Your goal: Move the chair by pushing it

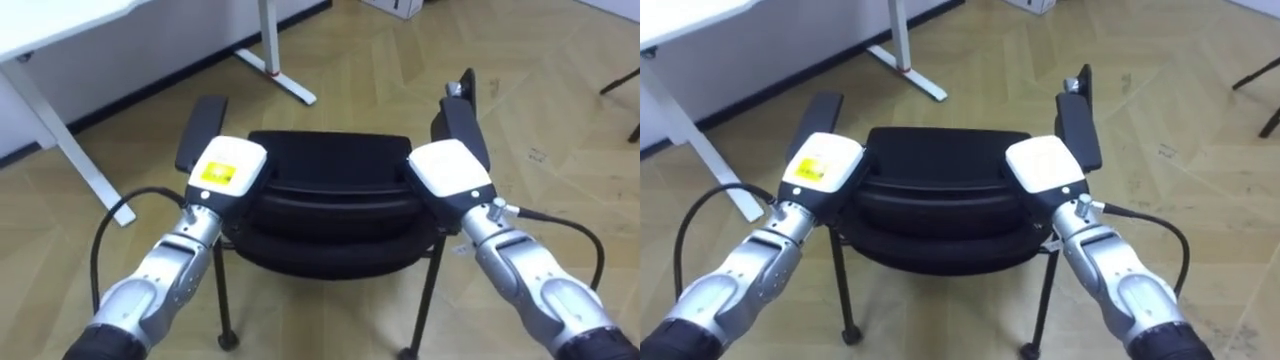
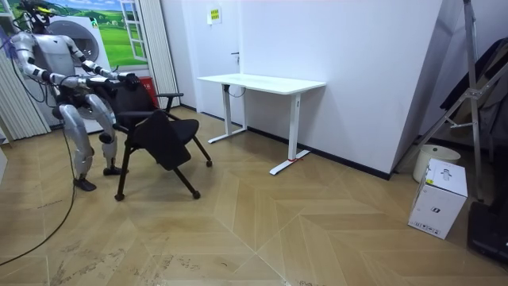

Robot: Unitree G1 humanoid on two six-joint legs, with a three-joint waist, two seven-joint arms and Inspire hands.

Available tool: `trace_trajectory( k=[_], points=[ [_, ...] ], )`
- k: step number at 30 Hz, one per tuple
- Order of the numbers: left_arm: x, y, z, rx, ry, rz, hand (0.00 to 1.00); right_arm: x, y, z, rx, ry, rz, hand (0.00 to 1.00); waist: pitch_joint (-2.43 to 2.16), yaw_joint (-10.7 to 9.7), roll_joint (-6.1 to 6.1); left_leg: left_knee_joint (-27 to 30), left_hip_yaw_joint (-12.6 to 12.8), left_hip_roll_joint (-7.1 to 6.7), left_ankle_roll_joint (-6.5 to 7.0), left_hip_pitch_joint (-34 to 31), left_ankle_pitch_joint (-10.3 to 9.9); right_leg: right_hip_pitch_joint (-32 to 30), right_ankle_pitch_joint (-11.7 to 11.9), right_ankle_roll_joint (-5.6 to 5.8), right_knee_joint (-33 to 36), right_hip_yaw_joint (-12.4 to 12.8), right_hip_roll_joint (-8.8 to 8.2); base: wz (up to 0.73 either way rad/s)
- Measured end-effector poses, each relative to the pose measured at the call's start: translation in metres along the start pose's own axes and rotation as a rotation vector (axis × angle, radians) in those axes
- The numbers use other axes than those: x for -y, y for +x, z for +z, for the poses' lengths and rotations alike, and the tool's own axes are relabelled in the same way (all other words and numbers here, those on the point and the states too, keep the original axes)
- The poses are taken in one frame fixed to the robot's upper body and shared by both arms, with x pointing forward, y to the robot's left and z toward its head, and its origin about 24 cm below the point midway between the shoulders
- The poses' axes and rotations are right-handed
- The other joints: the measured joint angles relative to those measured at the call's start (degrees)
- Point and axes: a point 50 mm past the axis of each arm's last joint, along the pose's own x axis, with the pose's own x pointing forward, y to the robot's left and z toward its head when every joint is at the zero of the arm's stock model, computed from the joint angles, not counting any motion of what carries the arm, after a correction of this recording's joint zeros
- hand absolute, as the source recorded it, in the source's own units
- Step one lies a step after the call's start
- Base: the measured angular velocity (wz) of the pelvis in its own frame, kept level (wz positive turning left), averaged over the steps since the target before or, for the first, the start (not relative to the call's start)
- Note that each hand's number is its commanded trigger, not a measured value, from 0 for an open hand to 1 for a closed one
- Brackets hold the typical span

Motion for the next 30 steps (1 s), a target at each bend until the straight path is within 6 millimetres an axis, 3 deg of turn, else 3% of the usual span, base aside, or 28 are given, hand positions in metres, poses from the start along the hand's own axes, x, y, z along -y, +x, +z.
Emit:
trace_trajectory(
  k=[2, 4, 5, 6, 8, 9, 10, 11, 12, 13, 14, 15, 17, 18, 21, 23, 24, 25, 26, 27, 29, 30],
  points=[
    [0.004, -0.001, 0.002, 0.007, -0.003, -0.011, 1.0, -0.006, -0.002, 0.0, -0.007, 0.011, 0.019, 1.0, 0.43, -0.47, 1.35, 2.55, -1.2, 0.55, 0.76, 0.99, -2.83, -2.24, 6.56, -0.33, 6.39, 2.86, 1.04, 0.13],
    [0.002, -0.001, 0.0, 0.012, 0.002, -0.001, 1.0, -0.006, -0.002, 0.001, -0.007, 0.019, 0.014, 1.0, 0.65, -0.72, 2.1, 2.73, -3.43, -0.03, 1.62, 1.37, -3.52, -5.02, 9.41, -0.28, 8.99, 5.75, 2.9, 0.08],
    [0.001, -0.002, -0.001, 0.013, 0.008, 0.007, 1.0, -0.004, -0.002, 0.002, -0.002, 0.019, 0.007, 1.0, 0.98, 0.25, 2.67, 2.68, -4.74, -0.03, 2.0, 1.55, -3.77, -7.17, 7.65, -0.25, 9.31, 7.18, 5.46, -0.16],
    [0.0, -0.002, -0.002, 0.013, 0.012, 0.012, 1.0, -0.003, -0.001, 0.003, 0.0, 0.015, 0.001, 1.0, 1.24, 0.61, 3.11, 2.68, -5.51, 0.02, 2.09, 1.53, -3.85, -8.24, 6.54, -0.3, 9.04, 7.22, 6.88, -0.14],
    [-0.005, -0.004, -0.009, 0.016, 0.028, 0.031, 1.0, 0.0, -0.001, 0.007, 0.015, 0.019, -0.014, 1.0, 1.36, 0.11, 3.23, 2.34, -8.89, -0.44, 2.41, 1.42, -3.67, -12.65, 4.85, -0.2, 2.3, 6.8, 11.27, 0.31],
    [-0.005, -0.004, -0.009, 0.018, 0.03, 0.035, 1.0, -0.001, -0.002, 0.008, 0.018, 0.021, -0.015, 1.0, 1.25, 0.1, 2.96, 2.23, -9.65, -0.74, 2.33, 1.54, -3.71, -13.54, 4.86, -0.21, -0.48, 6.74, 12.12, 0.56],
    [-0.005, -0.004, -0.009, 0.02, 0.032, 0.036, 1.0, -0.002, -0.003, 0.008, 0.022, 0.024, -0.012, 1.0, 1.18, -0.18, 2.62, 2.28, -10.68, -1.06, 2.11, 2.24, -4.19, -14.41, 5.27, -0.15, -7.63, 6.88, 13.57, 0.59],
    [-0.002, -0.006, -0.009, 0.016, 0.025, 0.029, 1.0, -0.004, -0.003, 0.009, 0.028, 0.029, -0.003, 1.0, 1.03, -0.6, 2.13, 2.11, -12.1, -1.66, 1.81, 3.26, -4.78, -14.29, 7.26, -0.2, -16.45, 7.31, 14.58, 0.65],
    [-0.001, -0.007, -0.009, 0.014, 0.025, 0.026, 1.0, -0.005, -0.004, 0.01, 0.031, 0.03, 0.0, 1.0, 0.85, -1.06, 1.68, 2.04, -12.82, -2.17, 1.7, 3.66, -5.1, -14.04, 8.47, -0.21, -20.47, 7.98, 14.71, 0.87],
    [0.001, -0.01, -0.008, 0.013, 0.024, 0.02, 1.0, -0.008, -0.007, 0.009, 0.032, 0.034, 0.009, 1.0, 0.27, -2.28, 1.43, 2.76, -14.95, -2.69, 1.32, 4.15, -6.17, -13.11, 11.79, -0.62, -23.33, 8.53, 14.72, 0.95],
    [0.003, -0.012, -0.007, 0.009, 0.019, 0.018, 1.0, -0.009, -0.008, 0.008, 0.034, 0.034, 0.012, 1.0, -0.28, -2.7, 1.02, 3.03, -16.23, -2.7, 0.48, 4.51, -7.12, -12.46, 12.45, -1.26, -23.11, 8.96, 15.42, 0.86],
    [0.002, -0.011, -0.006, 0.009, 0.018, 0.021, 1.0, -0.008, -0.007, 0.007, 0.033, 0.033, 0.009, 1.0, -0.68, -2.52, 1.55, 3.01, -16.31, -2.54, 0.15, 4.71, -7.42, -12.33, 12.44, -1.27, -22.86, 9.0, 15.72, 0.45],
    [0.002, -0.009, -0.003, -0.002, 0.01, 0.029, 1.0, -0.005, -0.004, 0.004, 0.024, 0.025, 0.008, 1.0, -0.8, -1.78, 1.88, 2.13, -17.66, -1.61, -1.05, 6.0, -8.15, -11.3, 12.65, -1.63, -22.81, 7.33, 16.11, 0.25],
    [0.002, -0.008, -0.002, -0.003, 0.01, 0.031, 1.0, -0.004, -0.004, 0.003, 0.022, 0.024, 0.008, 1.0, -0.84, -1.52, 1.92, 2.06, -17.99, -1.36, -1.44, 6.38, -8.4, -10.97, 12.88, -2.03, -22.71, 6.91, 16.14, 0.26],
    [0.0, -0.007, -0.003, -0.005, 0.013, 0.032, 1.0, -0.002, -0.003, 0.004, 0.027, 0.019, 0.009, 1.0, -0.96, -1.11, 2.26, 1.77, -19.79, 0.24, -2.36, 7.46, -9.76, -9.74, 11.8, -4.84, -22.52, 4.53, 16.95, 0.33],
    [-0.003, -0.007, -0.006, -0.004, 0.023, 0.037, 1.0, 0.0, -0.001, 0.005, 0.03, 0.021, 0.011, 1.0, -0.9, -1.05, 2.16, 4.35, -18.23, 2.34, -3.61, 7.63, -10.46, -8.22, 9.67, -8.18, -22.05, 3.34, 18.12, 0.43],
    [-0.004, -0.007, -0.006, -0.004, 0.026, 0.038, 1.0, 0.0, -0.001, 0.006, 0.031, 0.022, 0.012, 1.0, -0.79, -0.87, 2.03, 6.46, -17.43, 2.52, -3.76, 7.16, -10.37, -7.77, 8.97, -9.21, -21.57, 3.33, 18.24, 0.16],
    [-0.003, -0.007, -0.007, -0.005, 0.026, 0.033, 1.0, 0.0, -0.001, 0.007, 0.034, 0.025, 0.017, 1.0, -0.36, 0.18, 1.34, 13.01, -15.24, 3.36, -5.1, 5.34, -9.58, -6.93, 7.34, -10.33, -20.42, 3.33, 18.59, 0.04],
    [-0.003, -0.008, -0.007, -0.004, 0.024, 0.026, 1.0, -0.001, -0.001, 0.007, 0.039, 0.027, 0.025, 1.0, -0.33, 0.6, 1.38, 20.43, -13.68, 4.4, -6.91, 2.76, -7.71, -5.87, 5.78, -10.69, -19.34, 2.85, 18.86, 0.07],
    [-0.003, -0.008, -0.008, -0.004, 0.029, 0.02, 1.0, -0.002, -0.001, 0.007, 0.041, 0.029, 0.028, 1.0, -0.24, 0.62, 1.39, 23.92, -13.17, 4.81, -7.36, 1.42, -6.2, -5.28, 5.05, -10.79, -18.86, 2.26, 18.8, 0.23],
    [-0.004, -0.008, -0.008, 0.003, 0.029, 0.025, 1.0, -0.003, -0.001, 0.008, 0.046, 0.039, 0.031, 1.0, 0.29, 1.54, 0.47, 33.15, -10.58, 6.62, -7.75, -2.46, 0.7, -3.55, 2.51, -11.01, -16.96, 1.25, 18.65, 0.23],
    [-0.006, -0.008, -0.008, 0.007, 0.035, 0.032, 1.0, -0.002, -0.001, 0.008, 0.047, 0.044, 0.03, 1.0, 0.47, 1.8, -0.11, 35.14, -9.43, 7.58, -7.62, -3.44, 3.01, -2.96, 1.59, -11.39, -16.66, 1.05, 18.68, 0.19]
  ],
)
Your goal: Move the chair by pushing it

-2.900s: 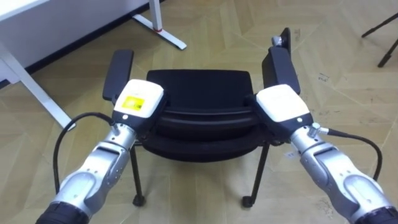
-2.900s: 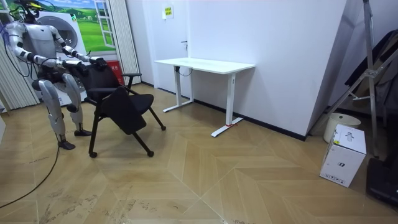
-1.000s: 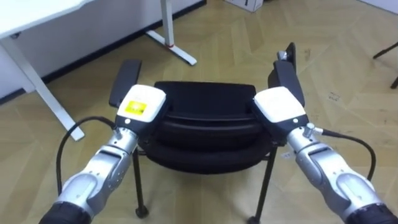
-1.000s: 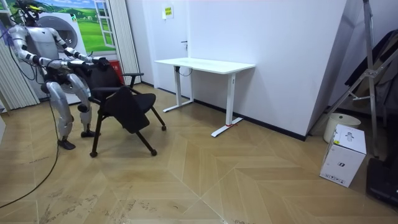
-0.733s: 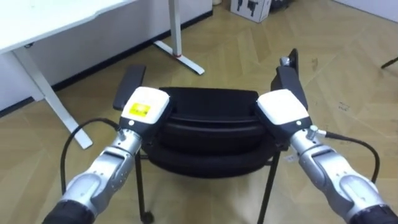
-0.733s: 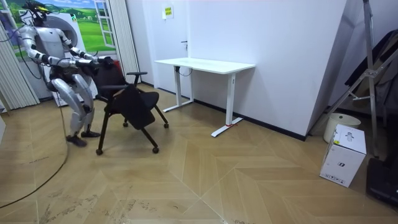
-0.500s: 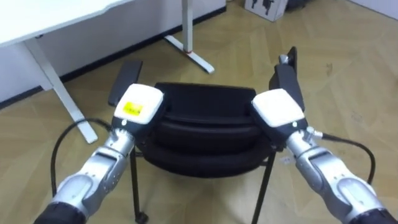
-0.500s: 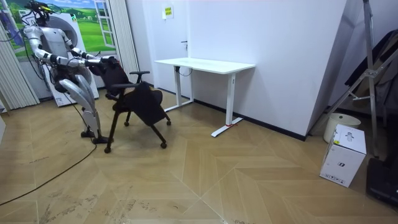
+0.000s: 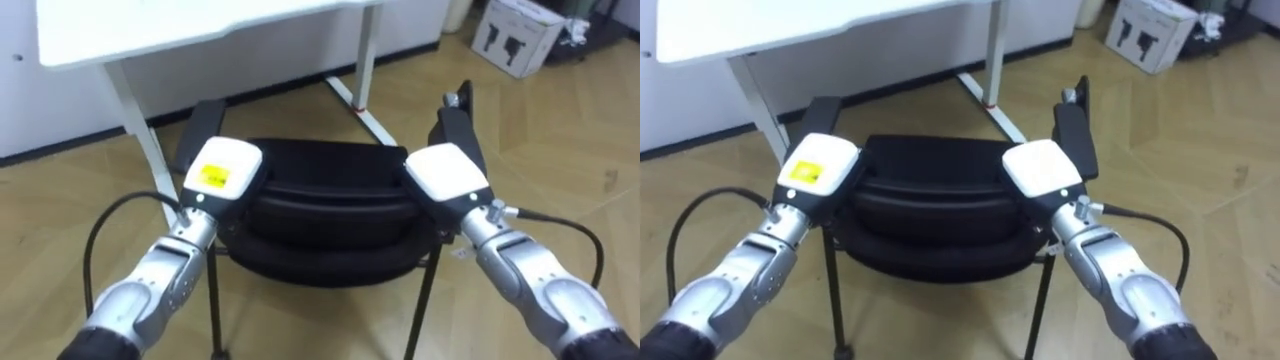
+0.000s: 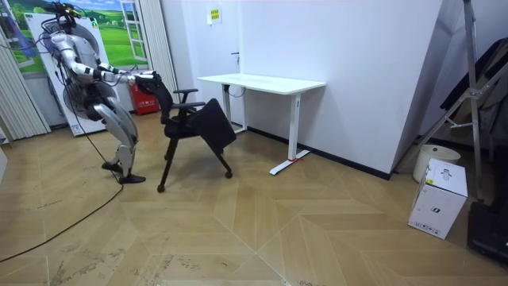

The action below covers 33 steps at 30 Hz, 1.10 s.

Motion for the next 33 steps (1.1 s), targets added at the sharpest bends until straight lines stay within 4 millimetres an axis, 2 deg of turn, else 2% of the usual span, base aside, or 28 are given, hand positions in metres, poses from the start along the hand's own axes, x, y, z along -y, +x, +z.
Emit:
trace_trajectory(
  k=[1, 2, 4, 6, 8, 9, 10, 11, 12, 13, 14, 15, 16, 17, 18, 19, 21, 22, 23, 24, 25, 26, 27, 28, 29, 30, 32, 33],
  points=[
    [-0.001, 0.0, 0.0, 0.001, 0.003, 0.005, 1.0, 0.0, 0.0, 0.0, 0.0, 0.0, -0.001, 1.0, 0.14, 0.19, -0.24, 0.67, -0.1, 0.1, 0.06, -0.37, 0.59, 0.4, -0.17, -0.34, -0.01, -0.26, 0.01, 0.25],
    [-0.003, 0.001, 0.0, 0.004, 0.004, 0.016, 1.0, 0.001, 0.0, -0.001, -0.002, 0.003, -0.007, 1.0, 0.27, 0.22, -0.58, 0.55, -0.11, 0.6, 0.14, -1.26, 0.21, 0.96, -0.55, -0.7, -0.14, -0.69, -0.06, 0.23],
    [-0.004, 0.002, 0.0, 0.003, 0.007, 0.033, 1.0, 0.004, 0.002, -0.001, -0.001, 0.003, -0.016, 1.0, 0.4, 0.73, -0.91, -0.99, -0.28, 1.25, 0.69, -3.69, -1.09, 1.4, -1.16, -0.71, -0.38, -1.01, -0.24, 0.13],
    [-0.005, 0.002, 0.001, -0.002, 0.007, 0.048, 1.0, 0.007, 0.003, -0.002, -0.002, -0.001, -0.028, 1.0, 0.39, 0.91, -1.32, -5.68, -0.14, 1.36, 0.68, -7.02, -1.44, 1.75, -1.29, -0.83, -1.23, -1.69, -1.05, 0.11],
    [-0.006, 0.002, 0.002, -0.006, 0.008, 0.057, 1.0, 0.008, 0.003, -0.003, -0.006, -0.006, -0.039, 1.0, 0.4, 1.16, -2.05, -17.07, -0.13, -0.41, 0.49, -9.86, -1.3, 2.8, -1.53, -0.64, -3.0, -2.0, -1.9, 0.14],
    [-0.006, 0.002, 0.002, -0.007, 0.01, 0.059, 1.0, 0.008, 0.003, -0.003, -0.006, -0.007, -0.042, 1.0, 0.41, 1.34, -2.31, -20.5, -0.08, -0.77, 0.22, -10.09, -1.05, 2.97, -1.6, -0.49, -3.31, -1.9, -2.07, 0.05],
    [-0.008, 0.002, 0.002, -0.008, 0.012, 0.066, 1.0, 0.01, 0.003, -0.003, -0.003, -0.011, -0.047, 1.0, 0.39, 1.6, -2.41, -27.99, -0.31, -1.57, -0.09, -10.24, -0.2, 3.47, -1.75, -0.44, -4.09, -1.95, -2.11, 0.0],
    [-0.009, 0.002, 0.002, -0.011, 0.016, 0.071, 1.0, 0.011, 0.003, -0.003, -0.003, -0.012, -0.053, 1.0, 0.33, 1.42, -2.55, -34.62, -0.09, -1.94, -0.08, -10.12, 1.82, 4.0, -1.92, -0.31, -4.78, -2.03, -2.11, 0.0],
    [-0.01, 0.002, 0.002, -0.012, 0.018, 0.074, 1.0, 0.011, 0.003, -0.003, -0.004, -0.013, -0.057, 1.0, 0.09, 1.4, -2.12, -37.35, -0.09, -2.49, -0.07, -9.94, 3.13, 4.28, -2.02, -0.2, -5.08, -2.05, -2.09, 0.05],
    [-0.012, 0.002, 0.002, -0.011, 0.022, 0.078, 1.0, 0.012, 0.003, -0.003, -0.004, -0.015, -0.068, 1.0, 0.0, 1.32, -1.99, -41.45, -0.27, -3.41, 0.34, -9.43, 5.85, 4.83, -2.38, 0.15, -5.39, -2.03, -2.11, 0.0],
    [-0.014, 0.003, 0.002, -0.011, 0.023, 0.077, 1.0, 0.013, 0.004, -0.002, -0.006, -0.019, -0.075, 1.0, -0.01, 1.73, -2.02, -44.09, -0.27, -4.08, 1.29, -8.33, 8.82, 5.53, -2.8, 0.52, -5.65, -1.63, -2.1, -0.08],
    [-0.014, 0.003, 0.001, -0.011, 0.026, 0.076, 1.0, 0.013, 0.004, -0.002, -0.006, -0.02, -0.075, 1.0, -0.05, 1.99, -2.1, -44.91, -0.3, -4.23, 1.67, -7.75, 10.1, 5.91, -3.01, 0.62, -5.81, -1.23, -2.1, -0.14],
    [-0.015, 0.003, 0.001, -0.011, 0.029, 0.076, 1.0, 0.014, 0.004, -0.001, -0.005, -0.024, -0.078, 1.0, -0.07, 2.02, -2.12, -45.86, -0.22, -4.45, 2.07, -6.8, 12.23, 6.61, -3.42, 1.2, -6.25, -0.73, -2.17, -0.13],
    [-0.018, 0.003, 0.0, -0.011, 0.031, 0.08, 1.0, 0.017, 0.004, -0.001, -0.004, -0.027, -0.087, 1.0, -0.11, 1.98, -2.03, -45.7, 0.35, -4.73, 2.49, -6.69, 13.4, 6.86, -3.99, 1.81, -6.3, -0.24, -2.43, -0.13],
    [-0.02, 0.003, 0.0, -0.013, 0.032, 0.082, 1.0, 0.018, 0.005, 0.0, -0.005, -0.028, -0.094, 1.0, -0.04, 2.0, -2.2, -45.21, 1.52, -5.12, 3.54, -6.33, 13.89, 7.34, -4.6, 2.59, -6.28, 0.31, -3.16, -0.1],
    [-0.019, 0.003, 0.0, -0.015, 0.03, 0.08, 1.0, 0.019, 0.005, 0.0, -0.005, -0.029, -0.094, 1.0, -0.1, 1.95, -2.34, -45.1, 1.88, -5.6, 3.84, -5.92, 13.73, 7.63, -4.88, 2.99, -6.27, 0.56, -3.71, -0.11],
    [-0.018, 0.003, 0.001, -0.021, 0.021, 0.075, 1.0, 0.02, 0.005, 0.0, -0.01, -0.035, -0.096, 1.0, -0.03, 1.42, -2.57, -44.72, 4.77, -7.37, 6.02, -4.2, 11.92, 9.44, -6.34, 4.91, -5.81, 1.06, -5.92, 0.0],
    [-0.017, 0.003, 0.002, -0.023, 0.016, 0.071, 1.0, 0.019, 0.004, -0.001, -0.011, -0.036, -0.091, 1.0, 0.0, 1.43, -2.6, -44.54, 5.56, -7.81, 6.5, -3.6, 11.19, 9.82, -6.72, 5.5, -5.19, 1.4, -6.61, -0.06],
    [-0.014, 0.003, 0.003, -0.028, 0.01, 0.064, 1.0, 0.019, 0.004, -0.002, -0.014, -0.038, -0.082, 1.0, 0.14, 1.53, -2.82, -43.54, 6.78, -8.83, 7.41, -2.52, 9.35, 9.36, -7.39, 6.77, -0.81, 1.73, -8.46, -0.12],
    [-0.014, 0.003, 0.003, -0.029, 0.009, 0.063, 1.0, 0.018, 0.004, -0.002, -0.015, -0.04, -0.08, 1.0, 0.23, 1.51, -2.86, -43.0, 7.37, -9.24, 7.92, -2.13, 8.46, 8.73, -7.51, 7.02, 1.87, 1.7, -9.33, -0.12],
    [-0.013, 0.003, 0.005, -0.027, 0.002, 0.066, 1.0, 0.019, 0.003, -0.004, -0.015, -0.044, -0.077, 1.0, 0.28, 1.45, -2.84, -40.68, 7.81, -9.86, 8.79, -2.17, 6.02, 6.13, -6.75, 8.4, 9.37, 1.74, -11.22, -0.06],
    [-0.013, 0.004, 0.006, -0.024, -0.002, 0.067, 1.0, 0.018, 0.003, -0.005, -0.017, -0.038, -0.071, 1.0, 0.29, 1.21, -2.84, -37.59, 8.05, -10.34, 9.49, -2.23, 3.4, 3.62, -4.55, 10.35, 16.76, 1.76, -13.0, 0.0],
    [-0.012, 0.004, 0.007, -0.023, -0.002, 0.064, 1.0, 0.017, 0.003, -0.005, -0.018, -0.032, -0.065, 1.0, 0.31, 0.94, -2.75, -36.04, 8.02, -10.52, 9.91, -2.14, 2.17, 2.67, -2.95, 10.37, 20.13, 1.85, -13.67, 0.0],
    [-0.011, 0.004, 0.007, -0.021, -0.001, 0.058, 1.0, 0.015, 0.002, -0.005, -0.017, -0.024, -0.055, 1.0, 0.33, 0.71, -2.45, -33.43, 7.75, -10.53, 10.41, -1.64, -0.09, 1.19, 0.64, 10.45, 25.11, 2.76, -14.04, 0.0],
    [-0.01, 0.003, 0.006, -0.017, 0.001, 0.049, 1.0, 0.012, 0.002, -0.004, -0.019, -0.016, -0.043, 1.0, 0.46, 0.65, -2.05, -31.98, 7.25, -10.37, 10.79, -0.58, -1.98, 0.1, 3.23, 11.04, 28.07, 3.73, -13.88, -0.04],
    [-0.009, 0.003, 0.006, -0.014, 0.001, 0.047, 1.0, 0.011, 0.002, -0.004, -0.019, -0.014, -0.038, 1.0, 0.42, 0.66, -1.87, -31.71, 7.17, -10.34, 11.01, -0.21, -2.66, -0.36, 3.38, 11.31, 29.05, 4.24, -13.88, -0.09],
    [-0.011, 0.004, 0.005, -0.006, 0.0, 0.051, 1.0, 0.012, 0.002, -0.004, -0.017, -0.01, -0.045, 1.0, 0.39, 0.36, -1.19, -31.67, 7.17, -10.32, 11.51, 0.4, -3.61, -4.13, 0.54, 11.73, 29.73, 5.68, -14.53, -0.02],
    [-0.012, 0.005, 0.005, -0.005, 0.001, 0.051, 1.0, 0.013, 0.002, -0.004, -0.019, -0.009, -0.045, 1.0, 0.43, 0.37, -1.08, -31.66, 7.17, -10.29, 11.61, 0.69, -3.83, -4.99, 0.0, 11.69, 29.24, 5.9, -14.76, 0.0]
  ],
)
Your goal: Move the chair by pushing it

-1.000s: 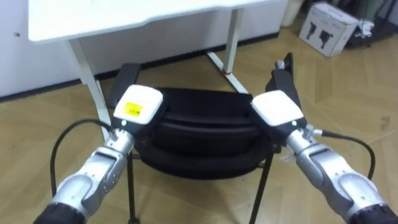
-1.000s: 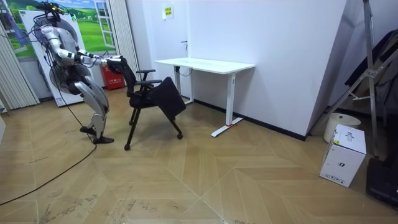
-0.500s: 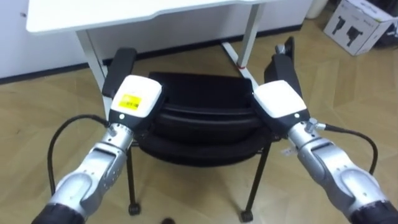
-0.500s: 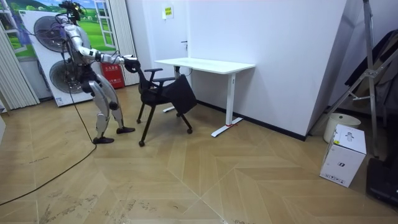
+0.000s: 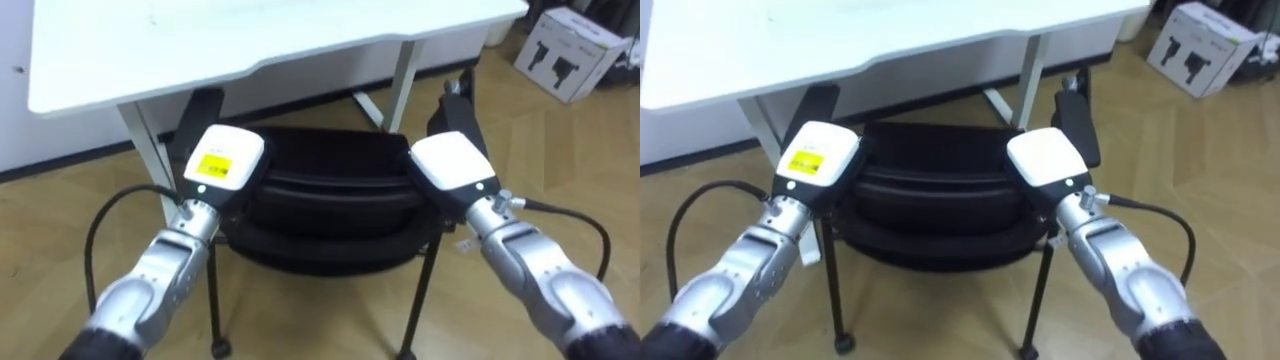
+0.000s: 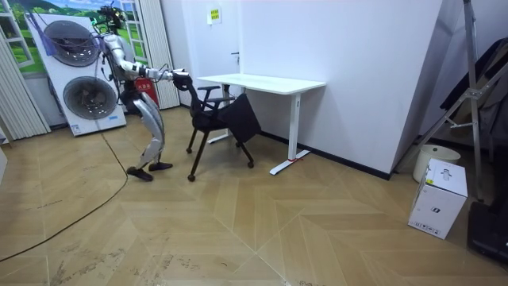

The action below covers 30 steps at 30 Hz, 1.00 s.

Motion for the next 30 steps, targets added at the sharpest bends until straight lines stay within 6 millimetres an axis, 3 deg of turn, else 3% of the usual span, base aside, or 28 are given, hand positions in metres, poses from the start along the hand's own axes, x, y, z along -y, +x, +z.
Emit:
trace_trajectory(
  k=[2, 4, 6, 7, 8, 9, 10, 12, 14, 18, 19, 23, 25, 28, 30],
  points=[
    [0.002, 0.0, -0.001, 0.002, -0.003, -0.007, 1.0, -0.001, 0.0, 0.0, 0.0, 0.001, 0.004, 1.0, 0.08, 0.78, 0.74, -0.19, 0.0, 0.53, -0.15, 1.55, -1.34, -2.77, -1.56, -0.12, -7.01, 1.65, 1.26, -0.1],
    [0.003, -0.001, -0.001, 0.003, -0.004, -0.01, 1.0, -0.002, -0.001, 0.001, 0.001, -0.001, 0.002, 1.0, 0.13, 1.38, 0.95, -0.76, -0.01, 1.08, -0.47, 2.71, -2.03, -4.66, -1.41, -0.09, -15.19, 1.97, 2.29, -0.07],
    [0.003, -0.002, -0.002, 0.004, -0.004, -0.008, 1.0, -0.003, -0.002, 0.002, 0.002, 0.002, -0.001, 1.0, 0.12, 1.86, 1.02, -1.11, -0.58, 1.55, -1.18, 3.79, -2.9, -5.6, 1.07, -0.4, -25.26, 1.89, 4.11, 0.08],
    [0.004, -0.003, -0.002, 0.001, -0.005, -0.012, 1.0, -0.005, -0.002, 0.003, 0.002, 0.005, 0.003, 1.0, 0.09, 1.33, 1.24, -1.06, -1.99, 1.83, -1.76, 4.55, -3.6, -5.37, 5.0, -0.31, -30.73, 2.71, 5.21, 0.46],
    [0.006, -0.004, -0.001, 0.002, -0.008, -0.016, 1.0, -0.007, -0.004, 0.003, 0.001, 0.008, 0.005, 1.0, -0.1, 0.8, 1.46, -1.07, -3.77, 2.02, -2.51, 5.27, -4.12, -4.33, 8.75, -0.69, -33.63, 3.64, 6.91, 0.6],
    [0.007, -0.005, -0.002, 0.001, -0.004, -0.015, 1.0, -0.008, -0.005, 0.003, 0.002, 0.008, 0.005, 1.0, -0.53, 0.59, 1.56, -1.02, -4.96, 2.42, -3.35, 5.57, -4.53, -3.11, 10.68, -1.7, -34.95, 4.03, 8.18, 0.46],
    [0.008, -0.005, -0.002, 0.0, -0.005, -0.014, 1.0, -0.008, -0.005, 0.003, 0.001, 0.006, 0.003, 1.0, -0.8, 0.57, 1.74, -1.05, -5.26, 2.87, -3.78, 5.58, -4.75, -2.49, 10.7, -1.92, -35.22, 3.68, 8.59, 0.3],
    [0.007, -0.004, -0.002, -0.002, -0.005, -0.01, 1.0, -0.007, -0.004, 0.003, 0.001, 0.0, 0.001, 1.0, -1.02, -0.04, 2.0, -1.97, -7.12, 4.07, -4.96, 6.35, -5.41, -1.14, 9.74, -3.69, -35.1, 1.19, 9.06, 0.37],
    [0.005, -0.003, -0.003, -0.003, -0.002, -0.003, 1.0, -0.005, -0.002, 0.003, 0.002, -0.001, -0.002, 1.0, -1.09, -0.31, 2.11, -2.23, -8.58, 4.96, -5.95, 6.84, -6.03, -0.39, 8.53, -4.45, -35.07, -0.03, 9.72, 0.31],
    [0.001, -0.001, -0.007, -0.012, 0.004, 0.008, 1.0, 0.002, 0.004, 0.004, 0.013, -0.01, 0.005, 1.0, -0.89, 0.56, 1.59, -1.49, -9.0, 6.57, -7.69, 7.91, -7.05, 0.51, 5.55, -6.03, -33.65, -1.24, 10.9, 0.09],
    [0.0, 0.0, -0.007, -0.01, 0.005, 0.012, 1.0, 0.002, 0.004, 0.005, 0.013, -0.011, 0.007, 1.0, -0.88, 1.42, 1.25, 0.41, -8.73, 7.1, -7.96, 7.85, -7.19, 0.69, 4.63, -6.64, -32.88, -1.38, 11.23, 0.0],
    [-0.002, 0.0, -0.012, -0.002, 0.016, 0.01, 1.0, 0.002, 0.005, 0.008, 0.023, -0.001, 0.015, 1.0, -0.49, 1.47, 0.16, 10.9, -8.65, 9.64, -8.68, 4.53, -7.08, 3.17, 1.07, -8.97, -31.03, -5.21, 11.82, 0.23],
    [-0.003, 0.001, -0.013, -0.001, 0.018, 0.01, 1.0, 0.002, 0.005, 0.008, 0.02, 0.001, 0.016, 1.0, -0.27, 0.93, -0.29, 13.31, -8.71, 10.63, -9.98, 3.89, -6.6, 4.48, -0.03, -9.64, -30.91, -6.73, 12.06, 0.44],
    [-0.007, 0.005, -0.011, 0.009, 0.021, 0.028, 1.0, 0.005, 0.005, 0.006, 0.018, 0.006, 0.004, 1.0, -0.4, 1.01, -0.76, 13.96, -9.12, 11.28, -12.23, 2.33, -5.34, 5.03, -0.48, -10.43, -31.93, -8.96, 11.91, 0.36],
    [-0.009, 0.007, -0.01, 0.014, 0.025, 0.033, 1.0, 0.006, 0.005, 0.005, 0.014, 0.006, -0.003, 1.0, -0.16, 0.99, -1.61, 11.04, -9.01, 11.24, -12.46, 1.7, -5.41, 5.26, -0.33, -10.79, -32.96, -9.72, 11.79, 0.29]
  ],
)
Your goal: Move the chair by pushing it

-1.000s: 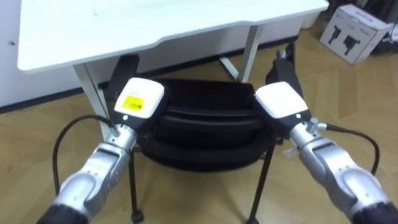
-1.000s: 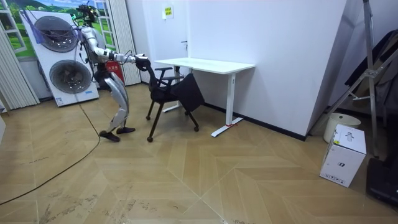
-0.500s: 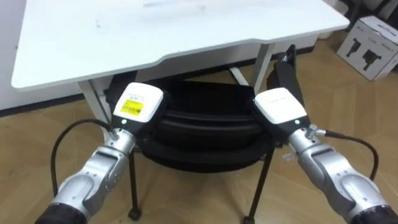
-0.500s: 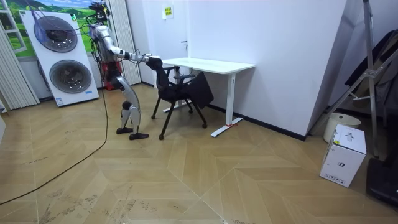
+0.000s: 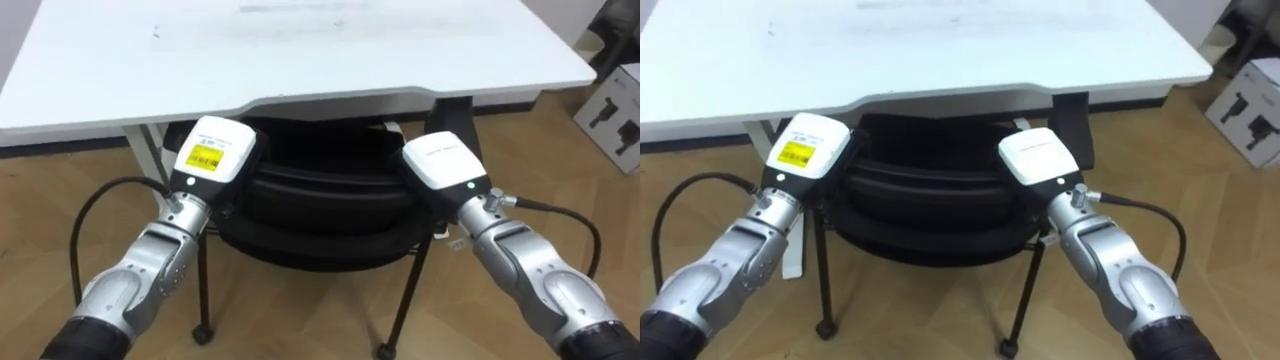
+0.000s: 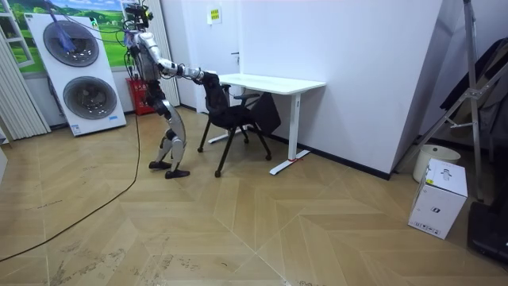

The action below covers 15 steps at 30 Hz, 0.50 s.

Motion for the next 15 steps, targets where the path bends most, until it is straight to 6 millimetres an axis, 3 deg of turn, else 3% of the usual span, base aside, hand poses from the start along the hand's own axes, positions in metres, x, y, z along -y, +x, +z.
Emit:
trace_trajectory(
  k=[1, 2, 4, 5, 6, 11, 15],
  points=[
    [-0.0021, 0.0013, -0.0002, 0.002, 0.008, 0.009, 1.0, 0.0004, 0.0001, -0.0004, -0.005, 0.0, -0.001, 1.0, -0.22, 0.03, -0.03, -2.82, 0.26, -0.1, -0.05, -1.25, 0.14, 0.16, 0.13, -0.25, -0.88, -0.5, -0.08, 0.16],
    [-0.0028, 0.0014, -0.0006, 0.003, 0.013, 0.014, 1.0, 0.0003, 0.0001, -0.0003, -0.007, 0.0, -0.001, 1.0, -0.12, 0.02, -0.6, -6.02, 0.52, -0.39, -0.59, -2.89, 1.11, 0.34, 0.26, -0.48, -1.72, -0.97, -0.18, 0.21],
    [-0.0046, 0.0027, 0.0, 0.009, 0.021, 0.024, 1.0, 0.0003, 0.0001, -0.0006, -0.011, -0.001, -0.003, 1.0, -0.18, -0.02, -0.61, -11.28, 0.82, -0.61, -0.12, -5.63, 5.7, 0.77, 0.34, -0.6, -2.51, -2.16, -0.3, 0.17],
    [-0.0041, 0.0019, -0.0006, 0.008, 0.027, 0.021, 1.0, -0.0015, 0.0004, 0.0017, -0.011, 0.005, 0.003, 1.0, -0.37, 0.03, -1.36, -12.36, 1.01, -1.22, 0.16, -6.3, 8.41, 1.14, 0.28, -0.55, -3.03, -2.45, -0.53, 0.17],
    [-0.0042, 0.0022, -0.0001, 0.01, 0.028, 0.022, 1.0, -0.0024, -0.0005, 0.0011, -0.014, 0.005, 0.005, 1.0, -0.56, 0.02, -1.64, -13.35, 0.91, -1.65, 0.15, -6.19, 9.02, 1.22, 0.35, -0.52, -3.56, -2.79, -0.69, 0.27],
    [-0.0076, 0.0064, 0.001, 0.005, 0.029, 0.03, 1.0, 0.0013, -0.0003, -0.0002, -0.027, -0.002, -0.017, 1.0, -0.51, -1.18, -1.79, -16.95, -1.61, -3.0, -0.22, -6.42, 11.65, 1.76, 0.65, -0.78, -5.52, -6.72, -1.5, 0.42],
    [-0.0049, 0.0056, 0.003, -0.012, 0.016, 0.028, 1.0, 0.0025, 0.0003, -0.0001, -0.036, -0.012, -0.019, 1.0, -0.54, 0.34, -1.65, -17.38, -1.3, -3.44, -0.1, -6.29, 12.47, 1.88, 0.05, -1.0, -5.16, -7.16, -2.17, 0.14]
  ],
)
